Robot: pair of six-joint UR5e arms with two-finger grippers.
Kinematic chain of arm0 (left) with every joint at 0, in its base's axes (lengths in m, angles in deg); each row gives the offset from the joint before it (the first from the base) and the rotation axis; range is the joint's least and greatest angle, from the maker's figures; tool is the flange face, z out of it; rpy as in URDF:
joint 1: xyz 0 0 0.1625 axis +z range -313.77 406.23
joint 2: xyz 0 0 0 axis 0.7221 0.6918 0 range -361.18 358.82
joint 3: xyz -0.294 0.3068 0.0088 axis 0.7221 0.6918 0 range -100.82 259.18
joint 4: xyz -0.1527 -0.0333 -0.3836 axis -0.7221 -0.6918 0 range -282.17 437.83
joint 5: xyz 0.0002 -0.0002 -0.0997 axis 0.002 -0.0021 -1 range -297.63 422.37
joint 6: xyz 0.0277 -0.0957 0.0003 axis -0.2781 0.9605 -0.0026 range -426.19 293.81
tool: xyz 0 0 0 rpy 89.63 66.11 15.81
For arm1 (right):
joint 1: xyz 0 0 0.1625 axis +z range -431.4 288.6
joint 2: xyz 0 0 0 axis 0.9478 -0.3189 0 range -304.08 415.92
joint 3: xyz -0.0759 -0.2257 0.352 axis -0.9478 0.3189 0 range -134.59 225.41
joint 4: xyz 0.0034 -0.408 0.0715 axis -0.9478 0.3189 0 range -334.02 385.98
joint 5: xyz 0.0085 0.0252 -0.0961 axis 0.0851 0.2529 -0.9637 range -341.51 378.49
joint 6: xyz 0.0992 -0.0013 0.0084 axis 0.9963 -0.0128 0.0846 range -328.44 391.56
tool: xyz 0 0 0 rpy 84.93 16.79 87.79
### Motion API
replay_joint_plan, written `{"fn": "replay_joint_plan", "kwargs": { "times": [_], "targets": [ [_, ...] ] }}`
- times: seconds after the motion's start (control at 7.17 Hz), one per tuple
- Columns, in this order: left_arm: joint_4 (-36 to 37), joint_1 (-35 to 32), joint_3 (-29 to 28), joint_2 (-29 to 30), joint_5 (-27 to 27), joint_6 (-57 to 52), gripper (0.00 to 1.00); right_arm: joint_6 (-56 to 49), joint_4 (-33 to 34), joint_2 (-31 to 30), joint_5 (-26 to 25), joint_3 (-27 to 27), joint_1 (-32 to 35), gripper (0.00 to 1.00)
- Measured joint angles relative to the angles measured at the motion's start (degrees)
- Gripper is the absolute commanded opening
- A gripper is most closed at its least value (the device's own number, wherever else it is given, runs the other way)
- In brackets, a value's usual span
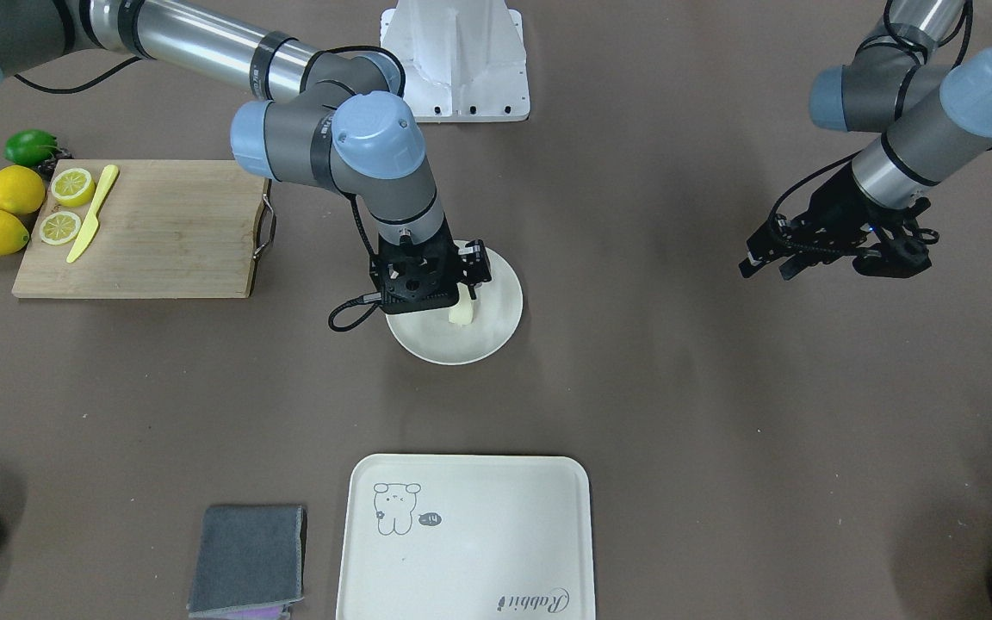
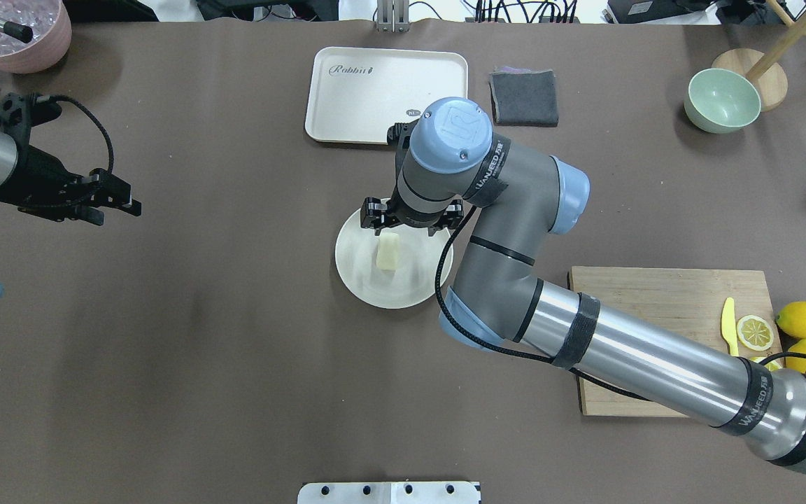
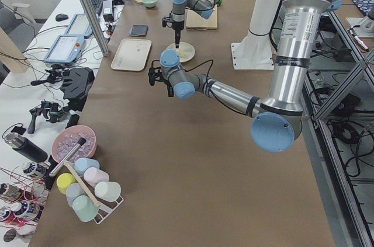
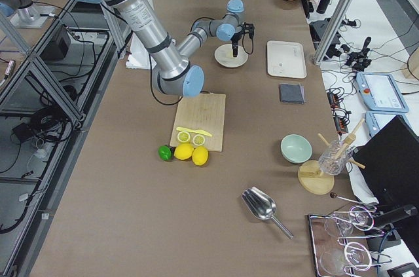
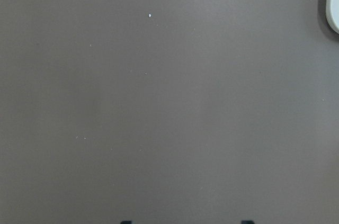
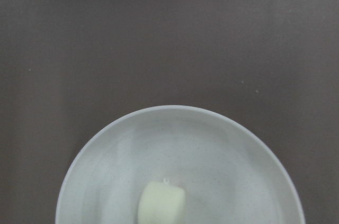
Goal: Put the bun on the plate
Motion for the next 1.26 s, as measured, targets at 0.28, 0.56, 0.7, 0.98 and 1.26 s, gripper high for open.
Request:
{"fn": "replay_joint_plan", "kwargs": {
  "times": [0.28,0.56,0.7,0.98,1.26],
  "targets": [
    [1.0,-1.5,-0.9,-0.2,0.2,-1.4,0.74,-4.7,5.9,-6.0,5.3,-8.5,5.7,1.0],
    [8.7,-6.5,-1.4,-0.3,0.2,-13.5,0.74,-20.4,9.4,-16.6,12.8,-15.0,17.2,1.0],
    [14.6,-10.2,-1.4,-0.4,0.2,-22.7,0.81,-30.3,10.0,-22.1,15.1,-16.3,22.6,1.0],
    [24.9,-18.6,-1.6,-1.5,0.1,-41.8,0.97,-49.2,10.2,-31.7,16.6,-16.5,31.0,1.0],
    [31.0,-25.6,-1.8,-4.1,-0.2,-56.2,0.97,-64.5,10.3,-37.6,18.4,-14.5,39.5,1.0]
  ]
}}
